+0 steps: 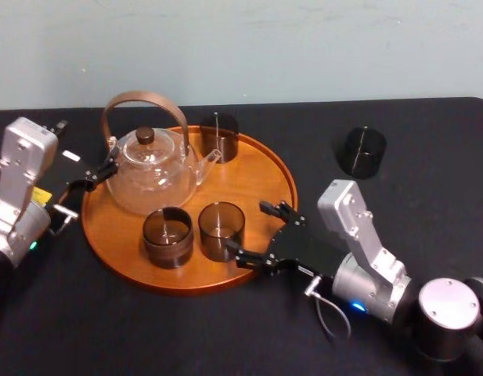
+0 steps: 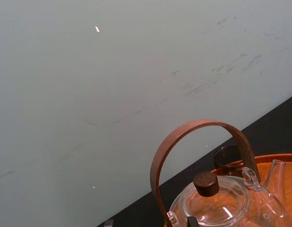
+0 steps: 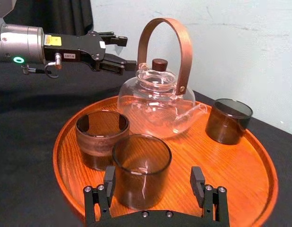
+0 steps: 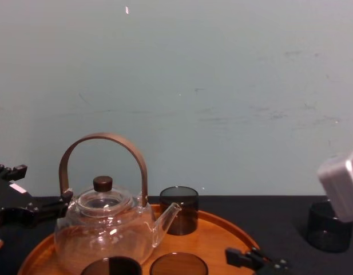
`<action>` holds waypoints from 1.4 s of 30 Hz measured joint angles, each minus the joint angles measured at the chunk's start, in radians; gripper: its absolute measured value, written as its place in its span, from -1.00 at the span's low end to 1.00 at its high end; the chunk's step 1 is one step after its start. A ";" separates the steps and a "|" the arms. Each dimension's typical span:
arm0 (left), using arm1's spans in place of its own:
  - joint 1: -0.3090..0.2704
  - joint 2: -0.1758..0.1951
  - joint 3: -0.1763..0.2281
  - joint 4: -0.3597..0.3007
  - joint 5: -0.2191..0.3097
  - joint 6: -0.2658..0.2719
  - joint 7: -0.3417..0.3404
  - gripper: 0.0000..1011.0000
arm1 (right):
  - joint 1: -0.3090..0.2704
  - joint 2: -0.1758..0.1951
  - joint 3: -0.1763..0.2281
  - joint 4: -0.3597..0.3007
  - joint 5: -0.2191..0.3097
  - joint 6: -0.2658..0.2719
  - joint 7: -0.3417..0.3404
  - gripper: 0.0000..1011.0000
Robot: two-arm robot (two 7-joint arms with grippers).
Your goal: Pick up the glass from the table and place it on the tray.
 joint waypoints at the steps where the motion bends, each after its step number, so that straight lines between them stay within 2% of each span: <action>1: 0.000 0.000 0.000 0.000 0.000 0.000 0.000 1.00 | -0.004 0.003 0.002 -0.005 0.001 0.000 0.000 0.98; 13: 0.000 0.000 0.000 0.000 0.000 0.000 0.000 1.00 | -0.073 0.058 0.033 -0.078 0.027 -0.014 0.006 0.98; 19: 0.000 0.000 0.000 0.000 0.000 0.000 0.000 1.00 | -0.117 0.085 0.062 -0.121 0.052 -0.024 0.005 0.98; 30: 0.000 0.000 0.000 0.000 0.000 0.000 0.000 1.00 | -0.162 0.114 0.156 -0.155 0.104 -0.030 -0.031 0.98; 42: 0.000 0.000 0.000 0.000 0.000 0.000 0.000 1.00 | -0.178 0.118 0.240 -0.141 0.137 -0.032 -0.061 0.98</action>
